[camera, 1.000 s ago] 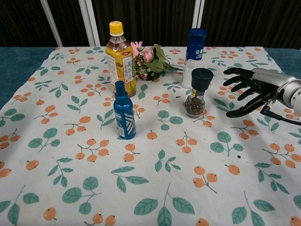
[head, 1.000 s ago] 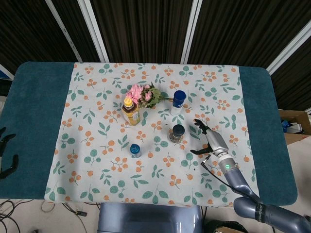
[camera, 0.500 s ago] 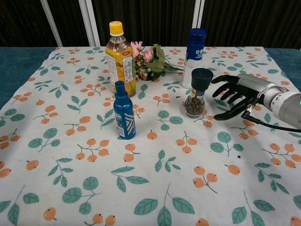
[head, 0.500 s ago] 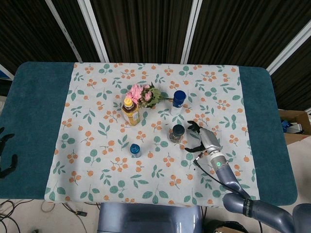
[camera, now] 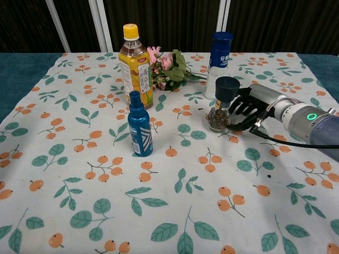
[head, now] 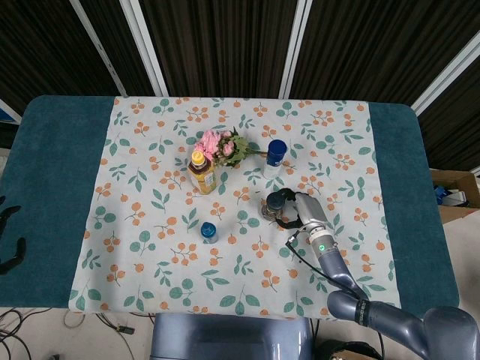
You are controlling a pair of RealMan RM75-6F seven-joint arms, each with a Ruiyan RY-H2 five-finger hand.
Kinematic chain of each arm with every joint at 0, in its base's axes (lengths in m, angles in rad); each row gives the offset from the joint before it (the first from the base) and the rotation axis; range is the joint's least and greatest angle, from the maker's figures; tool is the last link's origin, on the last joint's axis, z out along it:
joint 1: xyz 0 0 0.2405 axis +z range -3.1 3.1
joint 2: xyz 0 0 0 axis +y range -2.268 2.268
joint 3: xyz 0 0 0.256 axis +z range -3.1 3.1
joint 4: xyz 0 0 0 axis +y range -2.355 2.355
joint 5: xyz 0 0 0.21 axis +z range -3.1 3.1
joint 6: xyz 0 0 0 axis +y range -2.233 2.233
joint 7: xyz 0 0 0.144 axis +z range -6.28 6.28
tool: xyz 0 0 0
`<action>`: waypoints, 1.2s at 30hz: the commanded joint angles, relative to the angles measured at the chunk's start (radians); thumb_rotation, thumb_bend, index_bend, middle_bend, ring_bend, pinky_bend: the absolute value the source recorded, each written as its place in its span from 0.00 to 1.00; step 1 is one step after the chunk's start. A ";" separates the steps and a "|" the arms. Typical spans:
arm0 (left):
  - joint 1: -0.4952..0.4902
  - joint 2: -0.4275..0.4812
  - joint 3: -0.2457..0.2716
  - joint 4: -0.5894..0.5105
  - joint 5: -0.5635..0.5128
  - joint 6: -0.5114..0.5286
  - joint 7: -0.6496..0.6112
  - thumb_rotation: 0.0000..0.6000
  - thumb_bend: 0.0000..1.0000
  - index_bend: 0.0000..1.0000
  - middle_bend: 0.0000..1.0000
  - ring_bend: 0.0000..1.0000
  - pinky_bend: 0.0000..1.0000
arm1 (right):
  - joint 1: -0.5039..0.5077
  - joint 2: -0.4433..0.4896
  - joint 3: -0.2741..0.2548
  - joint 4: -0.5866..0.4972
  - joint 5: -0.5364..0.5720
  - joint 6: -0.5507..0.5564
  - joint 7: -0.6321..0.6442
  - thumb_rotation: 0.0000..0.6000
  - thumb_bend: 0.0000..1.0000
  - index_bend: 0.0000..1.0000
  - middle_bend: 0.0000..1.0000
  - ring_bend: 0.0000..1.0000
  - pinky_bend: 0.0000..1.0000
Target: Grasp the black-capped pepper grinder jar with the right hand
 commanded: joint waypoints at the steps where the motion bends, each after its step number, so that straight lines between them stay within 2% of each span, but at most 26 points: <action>1: -0.001 0.000 0.000 0.000 -0.001 -0.001 0.000 1.00 0.47 0.17 0.03 0.04 0.00 | 0.004 -0.005 0.000 0.004 0.005 -0.005 -0.007 1.00 0.31 0.30 0.37 0.31 0.24; 14: -0.001 0.000 -0.003 -0.002 -0.008 -0.003 0.003 1.00 0.48 0.17 0.03 0.04 0.00 | 0.021 0.009 0.000 -0.023 0.026 -0.060 -0.013 1.00 0.30 0.30 0.35 0.26 0.23; 36: -0.002 0.002 -0.005 -0.006 -0.015 -0.006 -0.002 1.00 0.48 0.17 0.03 0.04 0.00 | 0.043 -0.012 0.022 -0.049 0.042 -0.048 -0.009 1.00 0.27 0.29 0.36 0.29 0.23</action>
